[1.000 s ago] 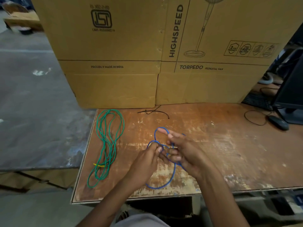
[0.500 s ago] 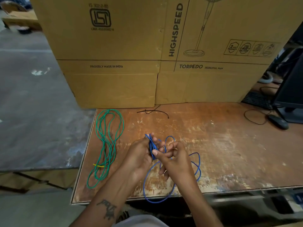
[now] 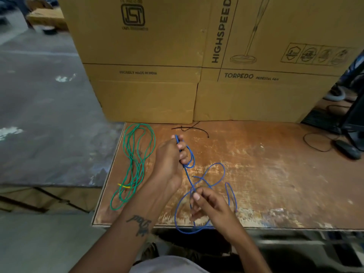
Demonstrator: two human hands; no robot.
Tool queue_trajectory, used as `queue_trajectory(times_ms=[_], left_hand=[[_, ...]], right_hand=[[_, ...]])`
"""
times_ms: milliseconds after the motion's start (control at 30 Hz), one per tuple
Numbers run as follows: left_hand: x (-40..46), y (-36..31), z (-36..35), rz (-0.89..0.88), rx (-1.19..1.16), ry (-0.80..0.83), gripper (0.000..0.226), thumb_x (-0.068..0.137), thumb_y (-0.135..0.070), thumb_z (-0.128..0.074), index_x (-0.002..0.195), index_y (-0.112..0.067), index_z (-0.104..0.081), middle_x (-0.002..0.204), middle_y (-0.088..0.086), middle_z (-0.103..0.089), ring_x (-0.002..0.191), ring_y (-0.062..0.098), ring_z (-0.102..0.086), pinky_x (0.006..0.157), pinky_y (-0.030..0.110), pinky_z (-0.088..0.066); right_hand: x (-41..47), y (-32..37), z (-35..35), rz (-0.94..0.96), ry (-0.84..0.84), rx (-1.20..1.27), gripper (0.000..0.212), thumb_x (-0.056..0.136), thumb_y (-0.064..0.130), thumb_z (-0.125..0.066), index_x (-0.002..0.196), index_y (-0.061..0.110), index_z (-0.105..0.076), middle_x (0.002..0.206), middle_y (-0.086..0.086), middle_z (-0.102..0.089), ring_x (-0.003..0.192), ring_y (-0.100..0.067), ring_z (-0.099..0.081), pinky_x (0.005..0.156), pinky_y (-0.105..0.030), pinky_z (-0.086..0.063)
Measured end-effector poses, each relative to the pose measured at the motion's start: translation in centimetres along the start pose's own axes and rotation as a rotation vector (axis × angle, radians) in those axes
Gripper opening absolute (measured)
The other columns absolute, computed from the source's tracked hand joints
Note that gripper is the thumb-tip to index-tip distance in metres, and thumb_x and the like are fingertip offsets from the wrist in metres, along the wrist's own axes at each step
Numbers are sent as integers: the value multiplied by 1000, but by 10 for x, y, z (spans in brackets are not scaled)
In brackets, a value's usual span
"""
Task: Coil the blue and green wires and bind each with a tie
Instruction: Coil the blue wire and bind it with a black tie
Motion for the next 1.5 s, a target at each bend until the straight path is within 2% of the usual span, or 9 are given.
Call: queue_trajectory(times_ms=[300,433,533,700,833,933,1067,1200,1500], left_hand=[[-27,49,15,-45,-81,21,38,111,-37,-31,91,-13,-53,51,-10,-39,37,3,-28,41,18,-25],[-65,55,31,-15,28,153,34,111,-33,-32,87,-15,-49,50,-10,-36,35,3,-26,38,17,-23],[-87,23,53,-46,55,245,34,111,-33,-32,85,-16,-47,50,-10,-35,35,2,-25,39,18,-21],[-127,-38,98,49,20,382,35,110,-35,-31,83,-20,-46,51,-11,-35,34,2,-27,37,17,-23],[-130,-77,147,-119,35,303,36,111,-36,-27,83,-21,-43,49,-11,-37,34,0,-27,37,17,-22],[-128,-56,163,-164,159,250,34,111,-34,-30,84,-19,-45,50,-12,-37,35,1,-26,38,17,-20],[-140,6,150,-294,393,231,32,111,-31,-35,88,-14,-49,58,-8,-38,43,3,-27,42,17,-23],[-141,35,134,-371,516,318,29,112,-27,-33,93,-11,-49,62,-6,-36,48,3,-30,46,15,-28],[-110,62,99,-245,646,522,31,112,-26,-32,87,-15,-47,57,-11,-38,51,10,-51,60,28,-43]], right_hand=[[-26,-24,-6,-415,-238,821,18,93,28,-67,98,12,-72,60,5,-30,31,-1,-19,30,-13,-9],[-38,-38,-6,-478,-272,365,38,89,48,-74,74,22,-51,51,6,-35,33,-8,-26,37,-19,-21],[-64,-35,6,-313,9,92,53,89,64,-71,69,22,-46,47,1,-33,33,-10,-31,49,-28,-37],[-127,-18,6,-230,472,168,18,102,28,-67,95,13,-62,56,2,-49,50,-12,-59,92,-47,-55],[-181,-8,-17,-62,532,610,17,109,12,-51,120,0,-58,70,5,-52,48,-4,-48,60,-27,-42],[-180,4,-28,55,396,1125,42,110,2,-29,149,-2,-43,80,3,-36,52,-8,-30,55,-29,-26],[-140,32,-38,-159,-7,1080,42,105,31,-47,124,2,-72,56,9,-29,47,-7,-15,44,-24,-17],[-107,50,-43,-129,-343,838,44,108,28,-39,131,0,-65,43,6,-27,36,-5,-23,41,-19,-28],[-35,76,-41,-158,-284,511,39,110,17,-40,140,7,-62,62,6,-33,33,-1,-20,28,-14,-14]])
Point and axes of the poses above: each hand's wrist, its own x-axis towards the middle knuckle, its own z-axis out of the back of the hand, y = z × x, the point moved 2 cm from there along x, towards the middle knuckle
